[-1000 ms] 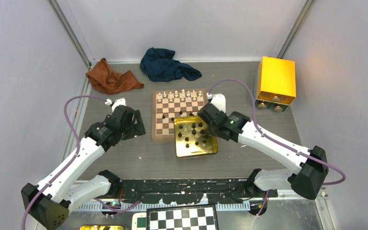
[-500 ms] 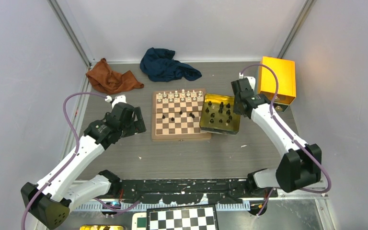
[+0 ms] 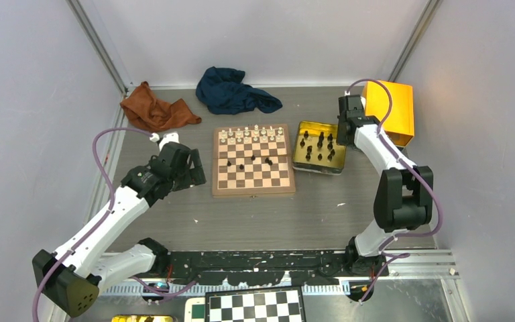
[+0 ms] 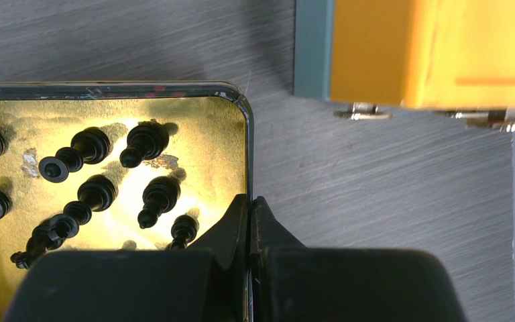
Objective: Set up the chess pieces on the board
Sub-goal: Place the storage box at the center of the board.
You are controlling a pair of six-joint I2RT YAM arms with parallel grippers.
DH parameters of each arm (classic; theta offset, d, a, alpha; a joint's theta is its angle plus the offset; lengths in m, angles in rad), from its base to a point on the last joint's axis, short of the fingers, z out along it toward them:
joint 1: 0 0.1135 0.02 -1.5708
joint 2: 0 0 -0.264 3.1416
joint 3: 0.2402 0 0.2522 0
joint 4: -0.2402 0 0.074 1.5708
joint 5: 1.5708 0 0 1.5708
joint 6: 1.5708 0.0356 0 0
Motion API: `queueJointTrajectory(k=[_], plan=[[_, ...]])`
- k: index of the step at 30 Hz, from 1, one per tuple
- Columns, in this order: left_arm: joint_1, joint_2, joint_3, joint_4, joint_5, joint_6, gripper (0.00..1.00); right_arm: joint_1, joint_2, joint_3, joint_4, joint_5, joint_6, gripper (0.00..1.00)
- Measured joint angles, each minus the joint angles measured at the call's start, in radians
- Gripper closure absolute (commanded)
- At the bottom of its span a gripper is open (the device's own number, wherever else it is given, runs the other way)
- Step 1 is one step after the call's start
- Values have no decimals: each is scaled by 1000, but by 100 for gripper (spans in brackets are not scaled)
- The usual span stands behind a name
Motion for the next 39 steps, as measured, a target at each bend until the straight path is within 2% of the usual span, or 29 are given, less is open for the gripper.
queueJointTrajectory(k=[19,22,30,33,39], plan=[[0,23,0,31,10,-1,3,-20,220,95,130,-15,-136,99],[0,32,0,35,13,-1,2,-23,254,109,144,-31,-146,91],[0,58,0,54,17,-1,0,-26,324,169,166,-59,-148,48],[0,74,0,63,18,0,0,-26,332,183,171,-58,-148,43],[0,117,2,79,24,7,0,-26,332,229,161,-50,-142,41]])
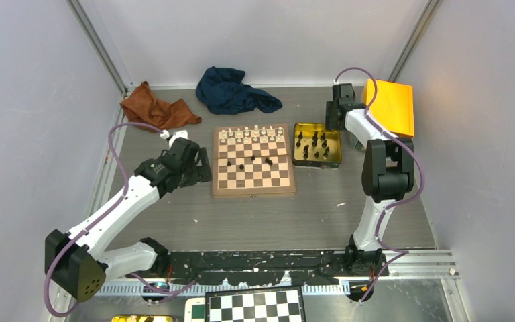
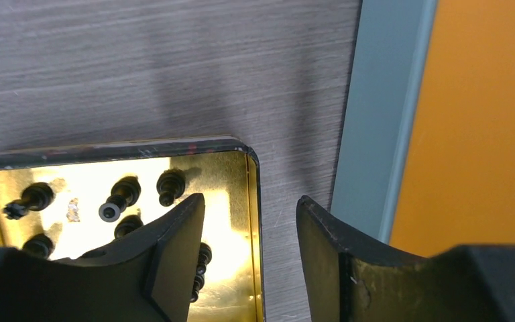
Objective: Set up the chess pieces on the board
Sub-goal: Place the storage box at the center of the board.
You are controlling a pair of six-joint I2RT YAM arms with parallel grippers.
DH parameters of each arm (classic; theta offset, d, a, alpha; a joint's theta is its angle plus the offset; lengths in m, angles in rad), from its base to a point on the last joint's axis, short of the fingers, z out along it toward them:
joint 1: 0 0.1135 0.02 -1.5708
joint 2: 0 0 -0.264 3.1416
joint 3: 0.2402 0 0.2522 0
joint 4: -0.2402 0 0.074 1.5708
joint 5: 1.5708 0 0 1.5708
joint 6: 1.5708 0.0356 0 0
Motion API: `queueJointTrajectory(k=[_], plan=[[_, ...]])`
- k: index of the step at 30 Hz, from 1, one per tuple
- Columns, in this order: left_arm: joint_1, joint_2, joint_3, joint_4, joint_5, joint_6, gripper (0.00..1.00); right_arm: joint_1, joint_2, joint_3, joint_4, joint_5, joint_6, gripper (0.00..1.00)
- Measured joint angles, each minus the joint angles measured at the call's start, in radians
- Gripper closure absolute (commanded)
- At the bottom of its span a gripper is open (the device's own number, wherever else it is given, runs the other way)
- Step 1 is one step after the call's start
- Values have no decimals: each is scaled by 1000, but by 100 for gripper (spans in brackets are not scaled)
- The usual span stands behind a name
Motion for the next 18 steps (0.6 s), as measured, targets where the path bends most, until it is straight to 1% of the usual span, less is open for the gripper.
queueJointTrajectory(k=[4,7,12,16,18], plan=[[0,35,14,4,3,13,0,19,-25,24,-21,12,11,41],[0,42,18,13,5,18,0,74,-75,24,-53,32,10,41],[0,42,18,21,6,21,0,266,-172,0,-78,37,18,41],[0,42,18,23,9,23,0,410,-217,-72,-77,-1,55,41],[0,42,18,24,9,24,0,454,-220,-114,-79,-23,76,41]])
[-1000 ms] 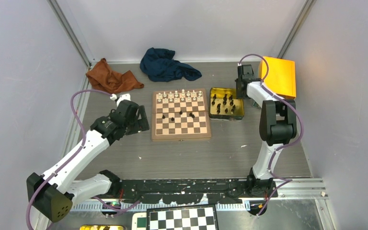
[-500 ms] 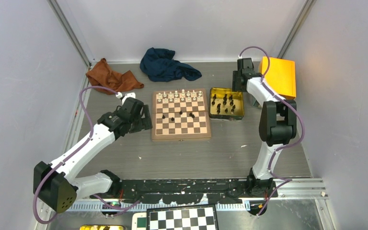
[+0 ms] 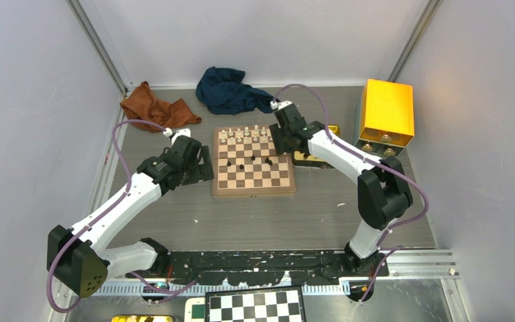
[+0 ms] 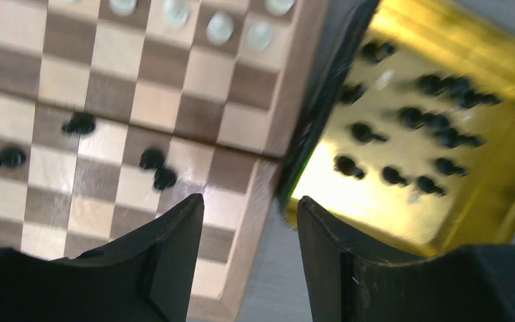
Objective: Set up the chess pieces on the board
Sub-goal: Place the storage box at the center of the board, then pick up the chess piece from the chessboard.
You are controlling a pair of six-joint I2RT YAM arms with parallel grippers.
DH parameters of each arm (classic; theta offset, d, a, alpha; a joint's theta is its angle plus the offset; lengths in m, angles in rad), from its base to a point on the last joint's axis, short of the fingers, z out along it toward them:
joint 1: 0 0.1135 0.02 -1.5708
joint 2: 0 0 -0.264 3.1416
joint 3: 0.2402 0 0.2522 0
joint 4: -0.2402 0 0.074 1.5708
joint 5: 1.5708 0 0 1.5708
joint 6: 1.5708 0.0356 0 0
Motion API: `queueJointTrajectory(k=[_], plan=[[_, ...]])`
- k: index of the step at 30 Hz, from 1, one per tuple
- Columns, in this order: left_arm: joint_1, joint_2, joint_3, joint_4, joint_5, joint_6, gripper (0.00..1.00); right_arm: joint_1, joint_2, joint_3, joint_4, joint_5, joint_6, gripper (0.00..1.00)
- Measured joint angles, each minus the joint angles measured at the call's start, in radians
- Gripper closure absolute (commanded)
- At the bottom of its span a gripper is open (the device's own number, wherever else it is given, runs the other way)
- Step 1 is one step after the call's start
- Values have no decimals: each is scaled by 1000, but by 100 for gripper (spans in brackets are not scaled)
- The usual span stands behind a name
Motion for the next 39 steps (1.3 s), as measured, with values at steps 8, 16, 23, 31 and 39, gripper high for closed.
queueJointTrajectory(k=[8,16,23,31,39], plan=[[0,0,0,1,0,21,1,60,1,-123,13,-126,38,41],[0,0,0,1,0,24,3,71,29,-134,70,-172,39,44],[0,0,0,1,0,25,4,71,97,-126,86,-183,31,50],[0,0,0,1,0,28,6,71,112,-90,93,-187,16,55],[0,0,0,2,0,28,6,71,128,-64,94,-189,10,63]])
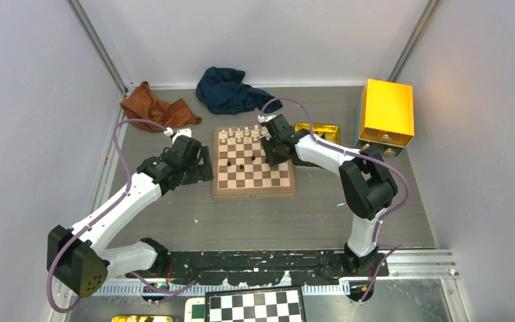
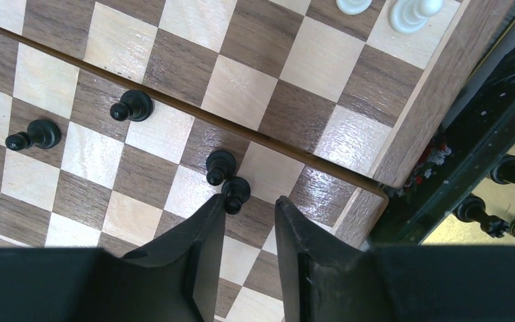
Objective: Set up the chess pieces on the board
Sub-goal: Pick up the chess piece from the chessboard.
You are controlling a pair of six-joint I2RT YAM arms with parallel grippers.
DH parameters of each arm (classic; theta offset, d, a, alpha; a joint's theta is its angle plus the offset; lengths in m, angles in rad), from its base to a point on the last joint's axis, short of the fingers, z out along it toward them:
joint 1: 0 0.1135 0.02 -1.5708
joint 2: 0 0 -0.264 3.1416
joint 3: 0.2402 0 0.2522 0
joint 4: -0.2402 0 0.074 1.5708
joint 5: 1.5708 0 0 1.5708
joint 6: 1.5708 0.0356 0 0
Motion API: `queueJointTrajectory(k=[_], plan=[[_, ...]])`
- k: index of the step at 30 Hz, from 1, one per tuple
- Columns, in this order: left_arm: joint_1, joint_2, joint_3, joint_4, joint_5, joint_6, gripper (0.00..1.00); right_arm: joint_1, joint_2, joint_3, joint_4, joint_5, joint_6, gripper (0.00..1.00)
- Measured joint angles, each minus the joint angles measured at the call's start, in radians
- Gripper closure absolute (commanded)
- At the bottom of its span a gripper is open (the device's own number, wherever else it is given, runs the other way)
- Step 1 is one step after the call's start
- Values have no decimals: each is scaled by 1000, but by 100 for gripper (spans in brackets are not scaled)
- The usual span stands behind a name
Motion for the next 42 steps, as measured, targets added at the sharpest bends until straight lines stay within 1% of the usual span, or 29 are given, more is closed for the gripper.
queueJointTrajectory(k=[11,15,23,27,32,42], plan=[[0,0,0,0,0,0,7,0,21,18,-3,-13,-2,71],[0,0,0,1,0,0,7,0,22,24,-4,-16,-5,81],[0,0,0,0,0,0,7,0,22,33,-6,-16,-15,92],[0,0,0,0,0,0,7,0,22,33,-11,-13,-16,94],[0,0,0,0,0,-1,7,1,13,31,-21,1,-16,94],[0,0,0,7,5,-3,8,1,-114,-14,-76,49,-8,94]])
